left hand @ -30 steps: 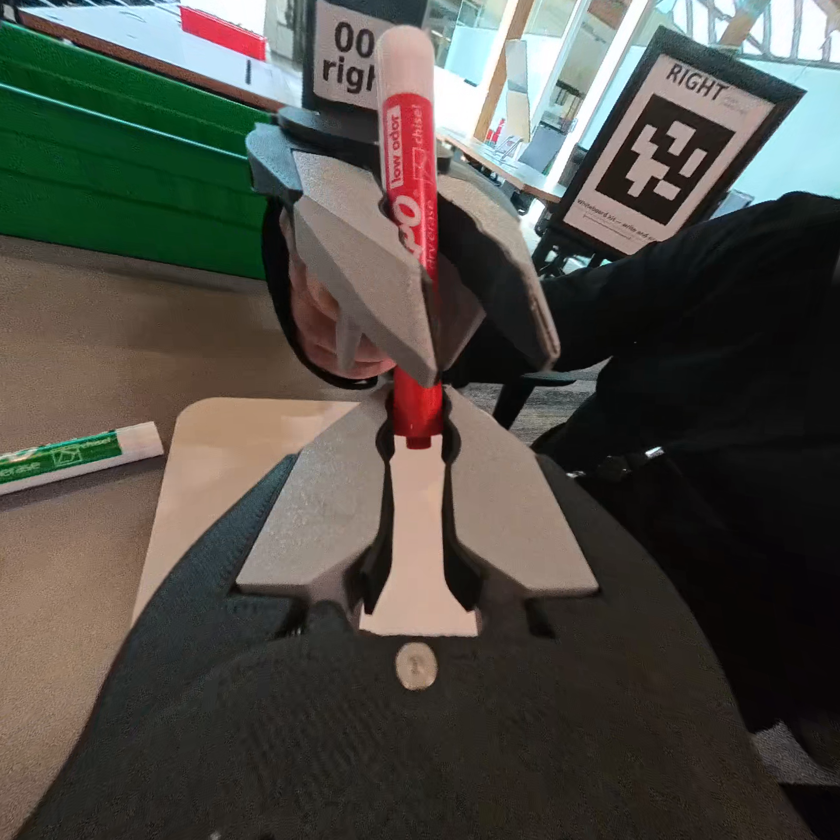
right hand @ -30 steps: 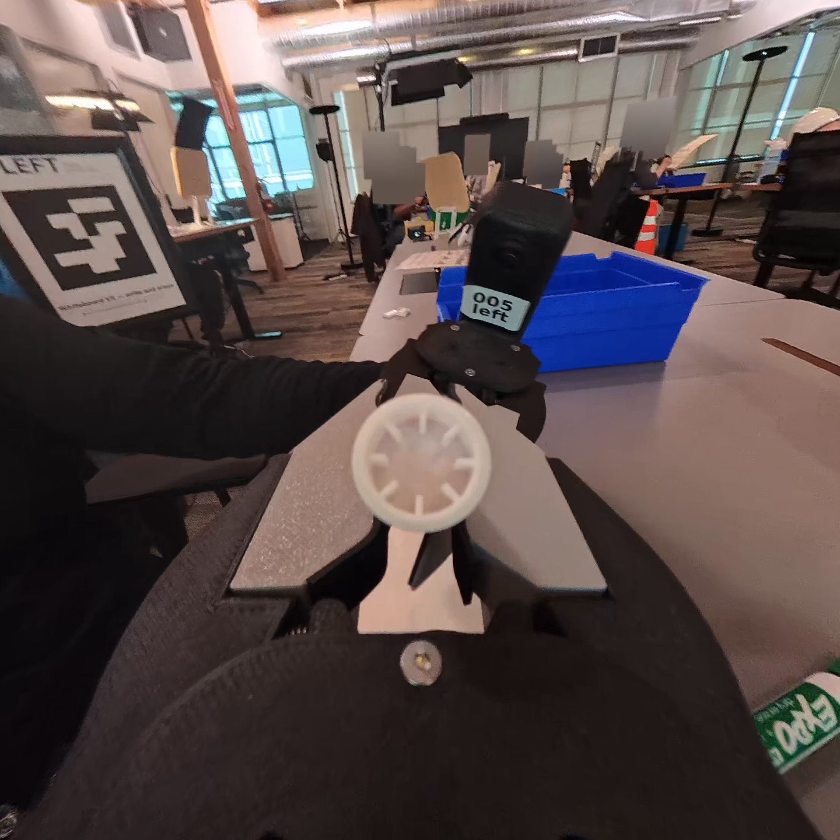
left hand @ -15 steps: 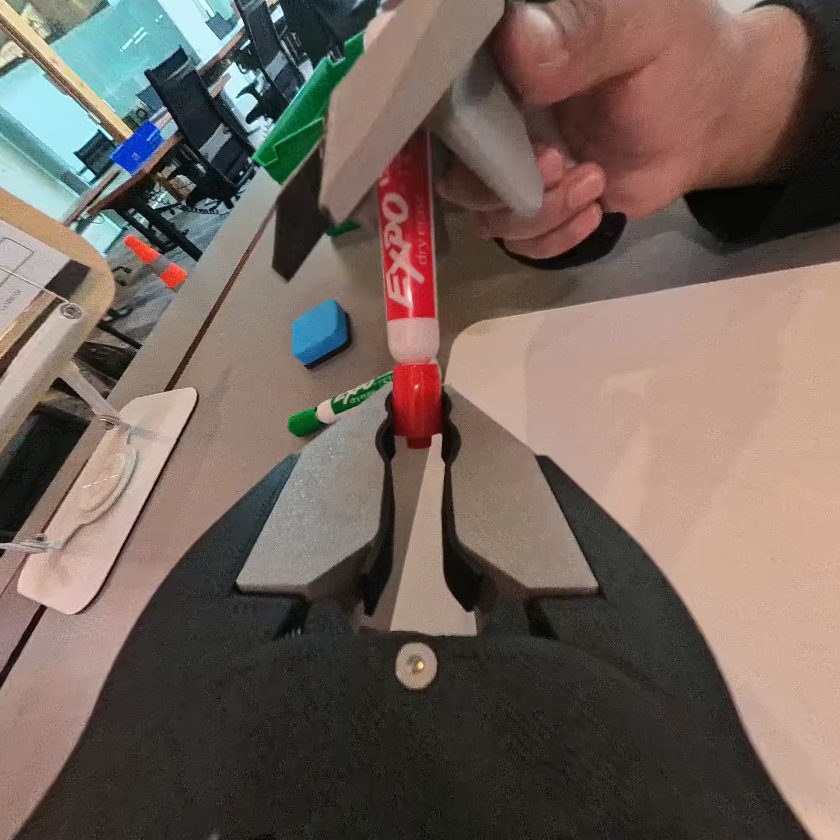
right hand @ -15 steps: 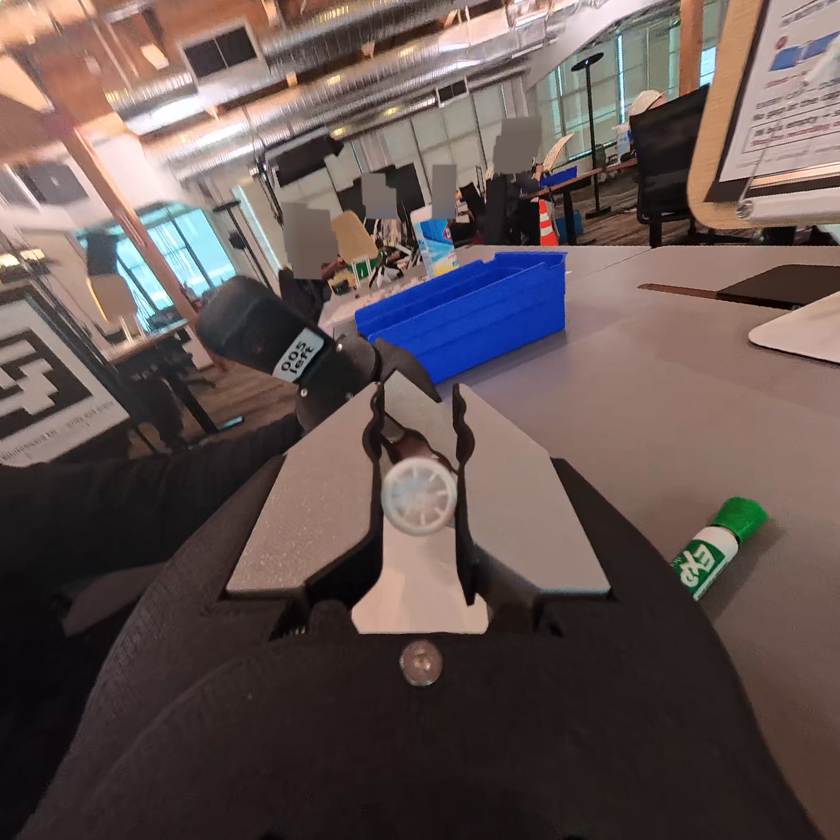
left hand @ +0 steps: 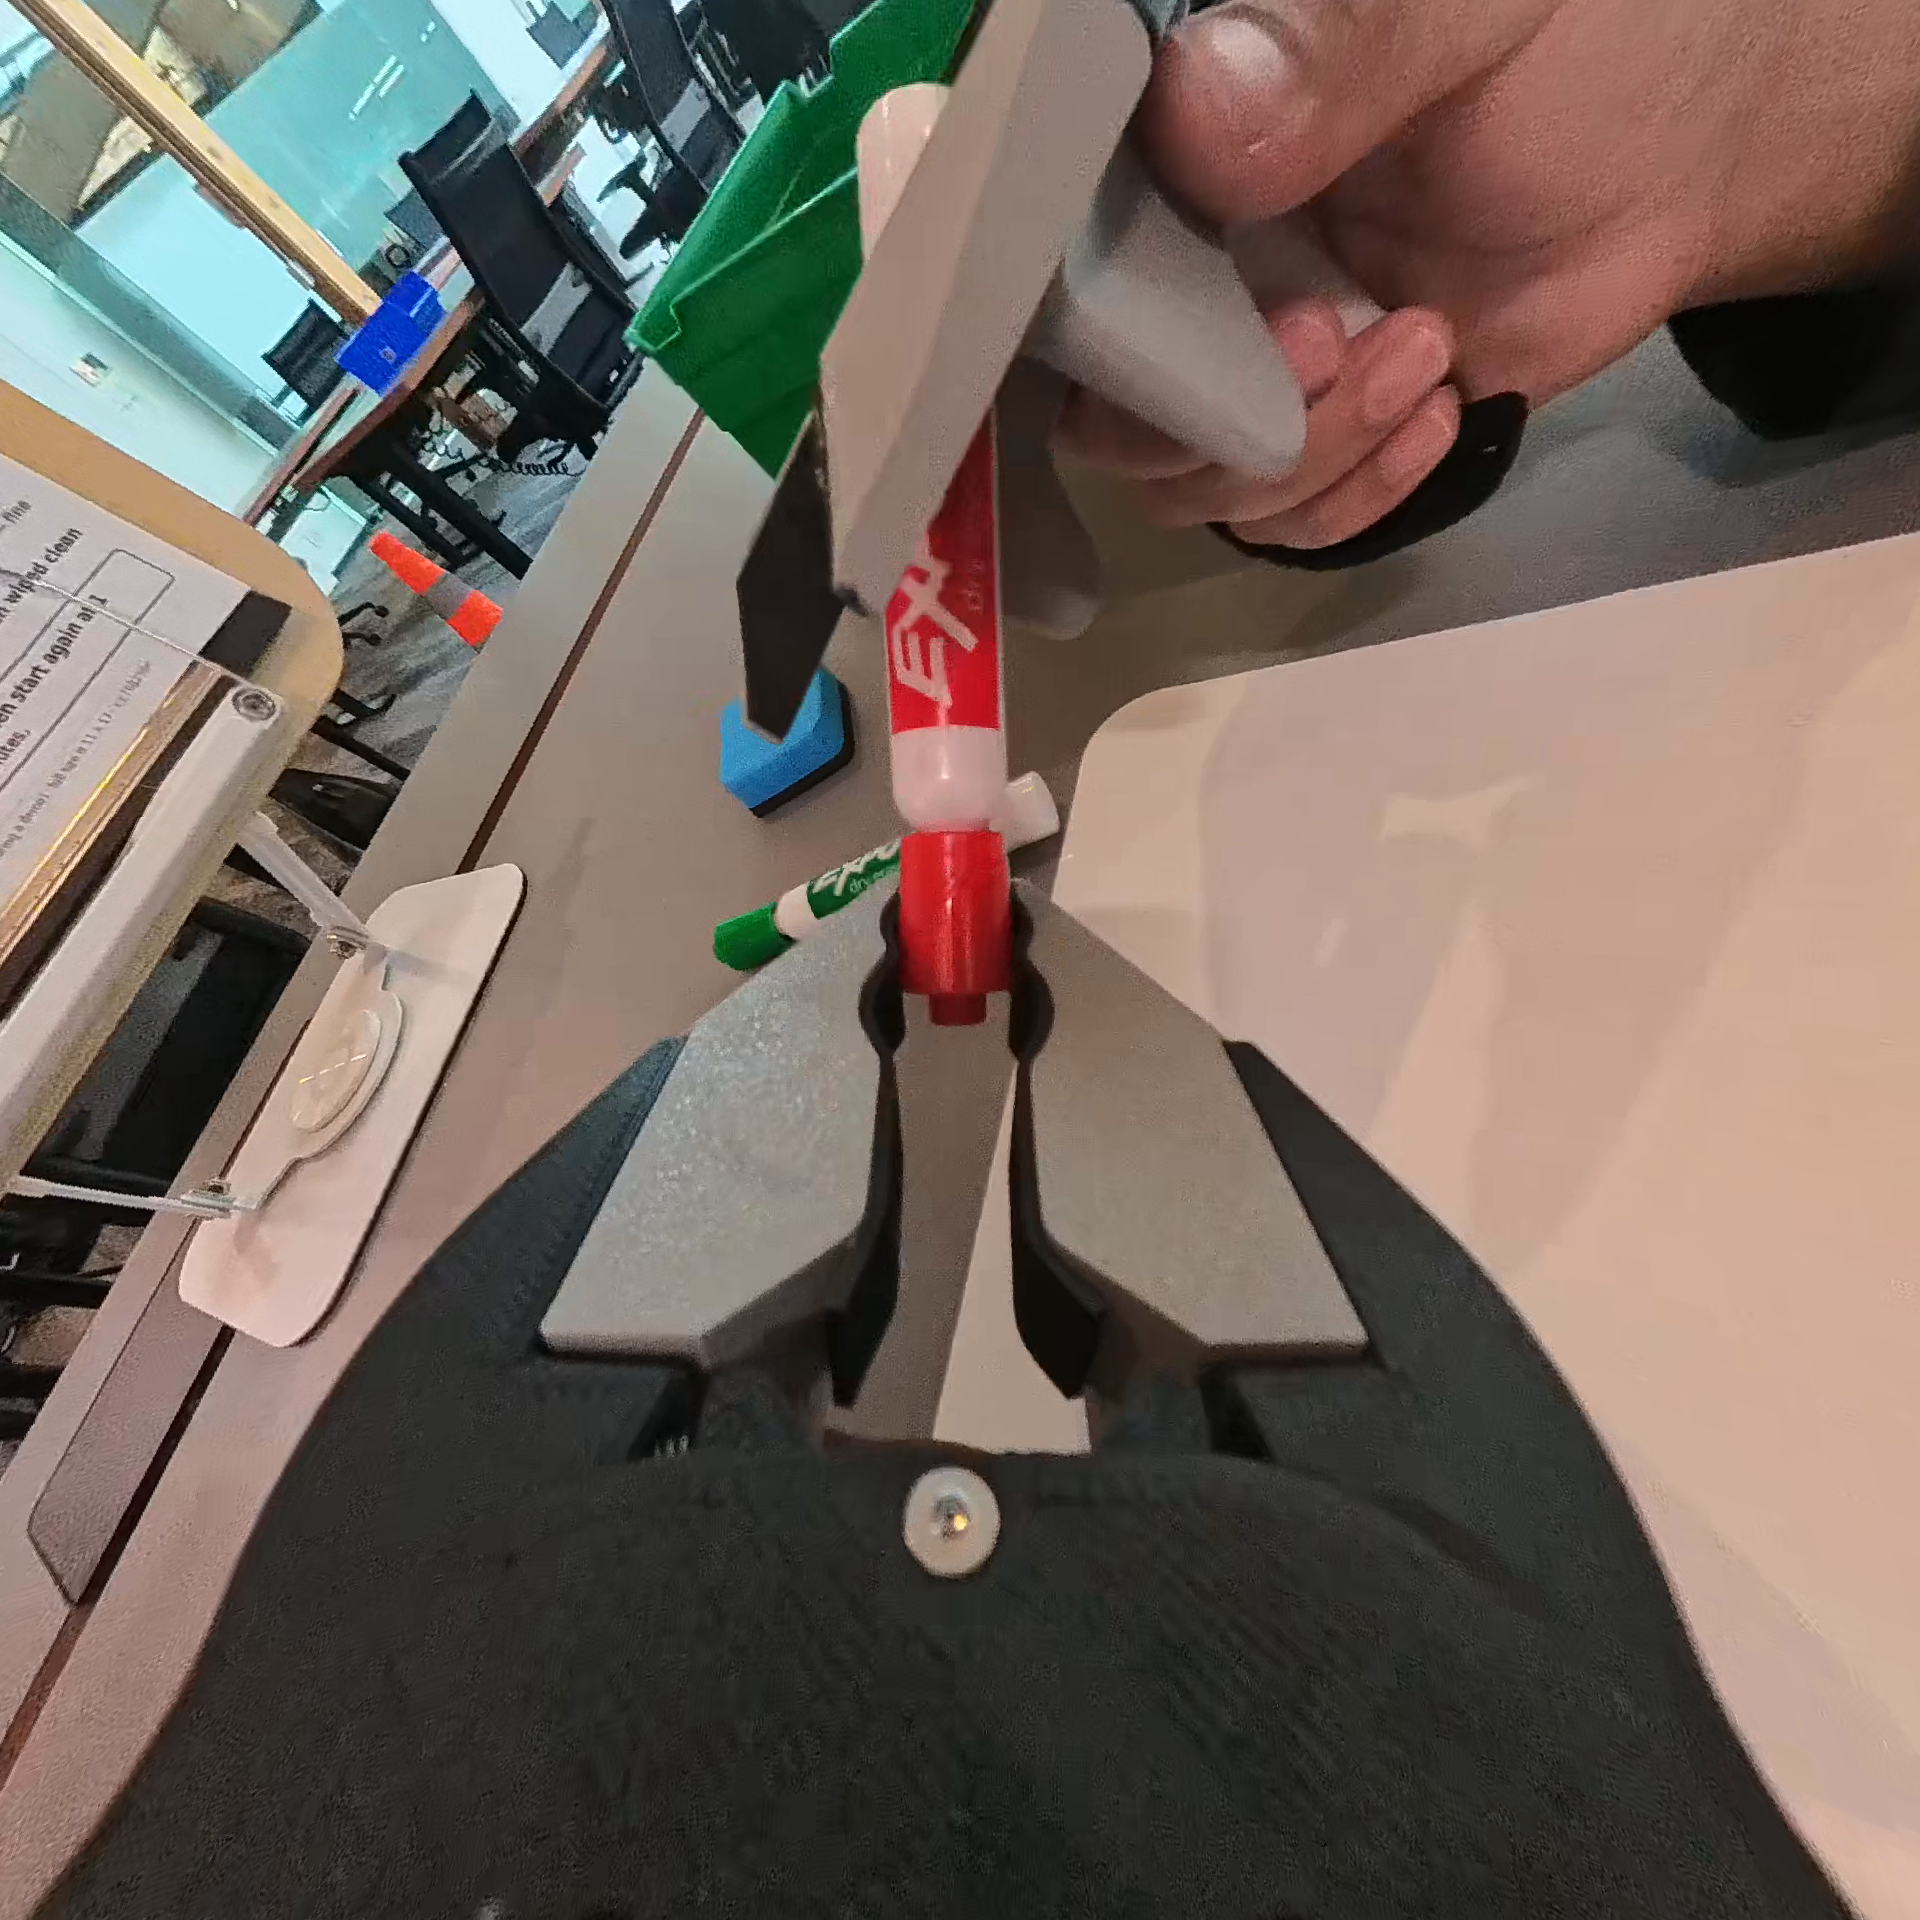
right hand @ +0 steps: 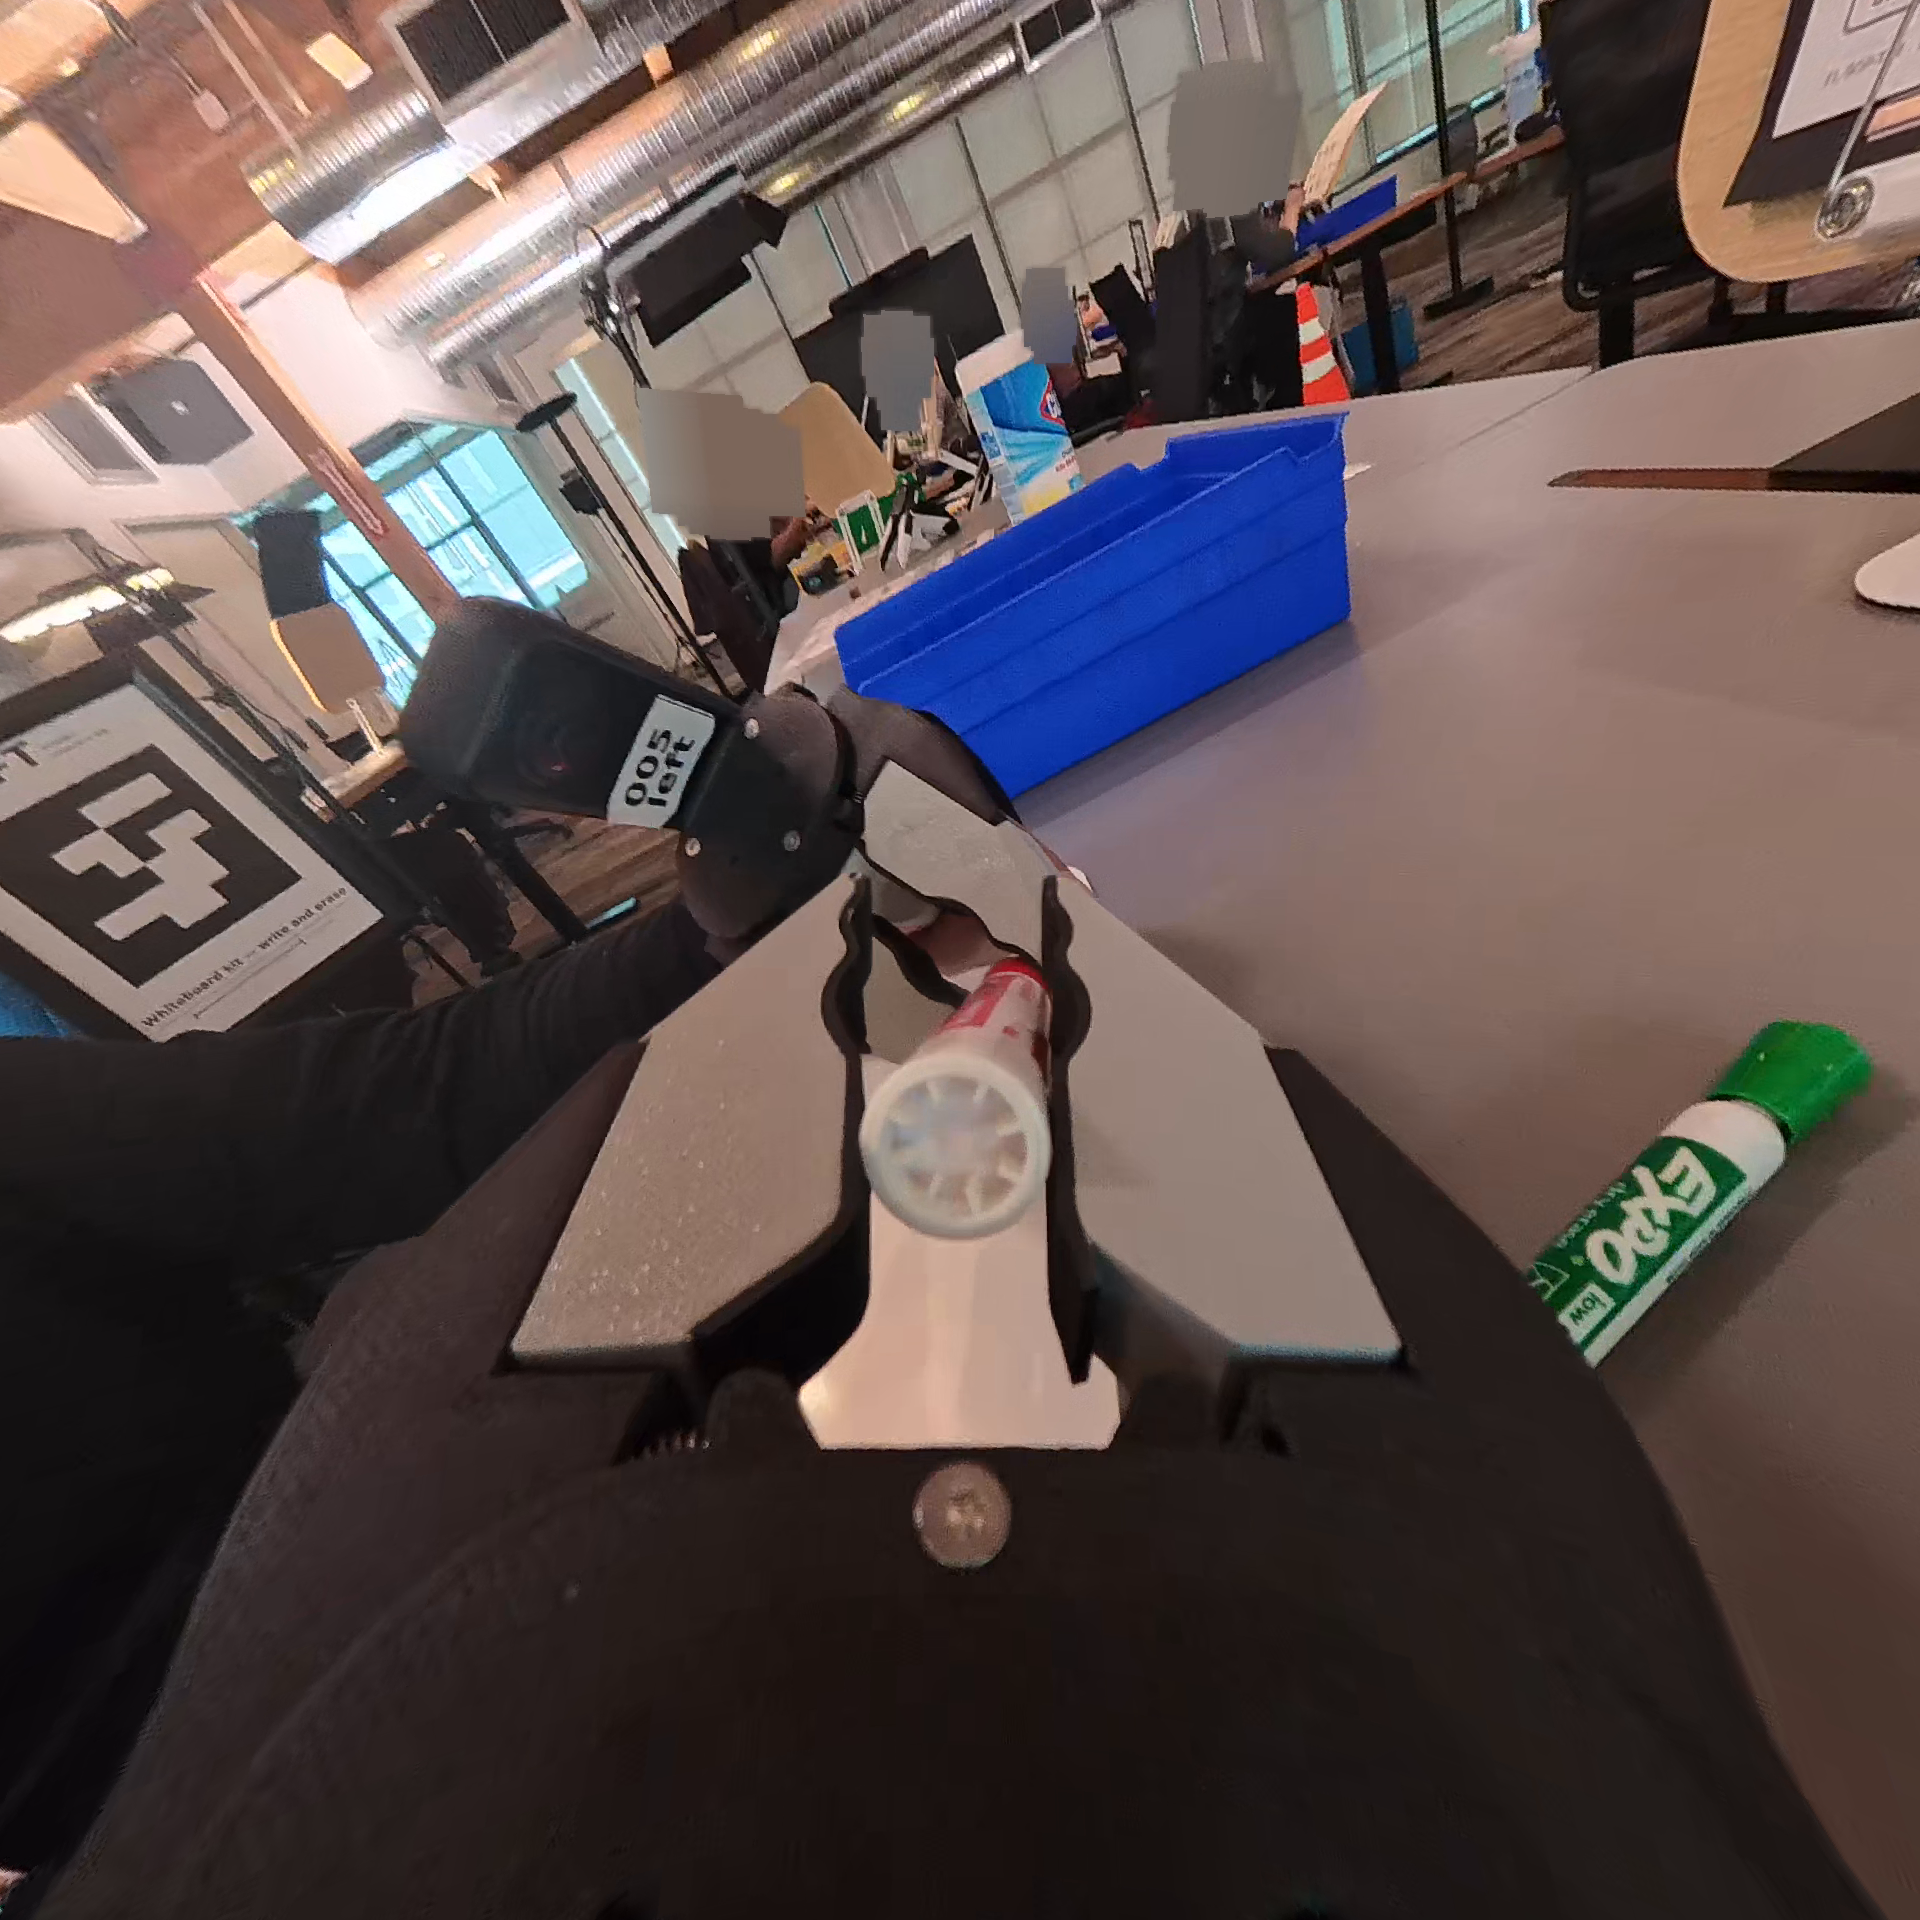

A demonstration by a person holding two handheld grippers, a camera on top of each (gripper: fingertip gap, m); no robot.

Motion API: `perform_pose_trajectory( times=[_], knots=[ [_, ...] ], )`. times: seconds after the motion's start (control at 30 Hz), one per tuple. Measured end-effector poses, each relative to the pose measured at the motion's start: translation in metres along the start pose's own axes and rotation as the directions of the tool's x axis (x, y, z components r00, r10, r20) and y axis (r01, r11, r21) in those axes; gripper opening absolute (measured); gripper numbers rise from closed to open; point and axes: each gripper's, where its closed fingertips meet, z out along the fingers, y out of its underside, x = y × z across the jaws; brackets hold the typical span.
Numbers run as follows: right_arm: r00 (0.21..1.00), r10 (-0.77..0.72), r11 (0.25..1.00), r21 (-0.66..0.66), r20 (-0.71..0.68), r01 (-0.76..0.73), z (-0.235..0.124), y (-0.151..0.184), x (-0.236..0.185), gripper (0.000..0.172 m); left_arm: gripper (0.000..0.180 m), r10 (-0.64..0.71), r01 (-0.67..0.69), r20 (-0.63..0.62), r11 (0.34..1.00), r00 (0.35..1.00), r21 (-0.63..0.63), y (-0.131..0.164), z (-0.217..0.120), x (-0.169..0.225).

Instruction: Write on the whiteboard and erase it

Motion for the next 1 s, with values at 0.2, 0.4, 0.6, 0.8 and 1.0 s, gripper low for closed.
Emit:
perform_pose_trajectory(
  times=[0.2,0.4,0.6,0.8,1.0],
  knots=[
    [0.987,-0.11,0.991,-0.094,-0.12,0.099,0.006,0.013,0.013,0.043,0.014,0.053,-0.053,0.008,0.998,0.999,-0.032,0.001,0.003,0.005],
    [0.988,-0.114,0.989,-0.107,-0.1,0.103,0.01,0.017,0.01,0.034,0.014,0.06,-0.059,0.014,0.998,0.998,-0.018,-0.005,0.006,0.008],
    [0.991,-0.085,0.992,-0.102,-0.102,0.074,0.01,0.017,0.013,0.039,0.014,0.062,-0.061,0.022,0.998,0.998,-0.024,-0.004,0.007,0.007],
    [0.994,-0.071,0.993,-0.101,-0.085,0.062,0.009,0.017,0.011,0.03,0.014,0.082,-0.081,0.043,0.996,0.996,-0.023,-0.005,0.007,0.006],
    [0.991,-0.086,0.987,-0.143,-0.107,0.07,0.011,0.023,0.014,0.03,0.014,0.064,-0.064,0.029,0.997,0.998,-0.032,0.0,0.008,0.006]
  ],
)
